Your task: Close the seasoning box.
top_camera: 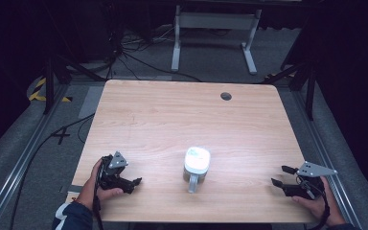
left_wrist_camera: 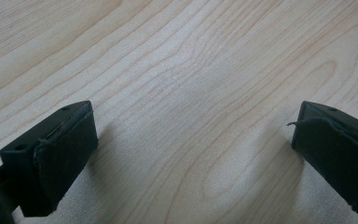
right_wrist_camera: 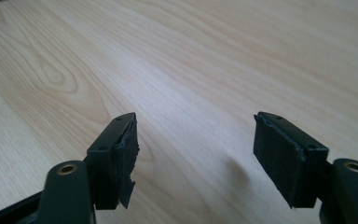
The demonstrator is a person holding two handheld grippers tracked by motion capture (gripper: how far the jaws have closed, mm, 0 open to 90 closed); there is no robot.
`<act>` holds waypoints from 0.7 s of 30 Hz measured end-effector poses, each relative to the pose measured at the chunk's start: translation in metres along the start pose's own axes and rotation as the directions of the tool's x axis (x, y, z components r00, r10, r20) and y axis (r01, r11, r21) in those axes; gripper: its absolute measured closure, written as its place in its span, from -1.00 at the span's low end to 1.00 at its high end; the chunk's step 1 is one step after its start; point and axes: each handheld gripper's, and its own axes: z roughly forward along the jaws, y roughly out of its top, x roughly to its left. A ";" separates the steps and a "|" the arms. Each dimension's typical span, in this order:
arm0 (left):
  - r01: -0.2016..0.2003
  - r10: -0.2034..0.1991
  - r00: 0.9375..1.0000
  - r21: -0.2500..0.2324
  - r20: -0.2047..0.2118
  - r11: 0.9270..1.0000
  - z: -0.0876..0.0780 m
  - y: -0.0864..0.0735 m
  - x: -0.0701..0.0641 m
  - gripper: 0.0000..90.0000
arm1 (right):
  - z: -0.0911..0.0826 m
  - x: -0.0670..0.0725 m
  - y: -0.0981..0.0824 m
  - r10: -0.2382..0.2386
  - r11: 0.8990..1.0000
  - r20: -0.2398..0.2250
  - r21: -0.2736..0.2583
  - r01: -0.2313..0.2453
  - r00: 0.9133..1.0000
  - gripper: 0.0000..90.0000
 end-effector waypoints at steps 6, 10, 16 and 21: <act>0.001 -0.001 1.000 0.000 -0.001 1.000 0.000 0.000 0.000 -0.99 | 0.003 -0.001 -0.006 0.018 0.999 0.021 0.034 -0.019 1.000 -0.40; 0.003 -0.003 1.000 0.000 0.000 1.000 0.000 0.000 0.000 -0.99 | 0.004 -0.002 -0.006 0.033 0.999 0.022 0.039 -0.034 0.999 -0.44; 0.003 -0.003 1.000 0.000 0.000 1.000 0.000 0.000 0.000 -0.99 | 0.004 -0.001 -0.006 0.035 0.998 0.026 0.042 -0.036 0.999 -0.45; 0.003 -0.003 1.000 0.001 0.001 1.000 0.000 0.000 0.000 -0.99 | 0.004 -0.001 -0.006 0.037 0.998 0.025 0.042 -0.038 0.999 -0.45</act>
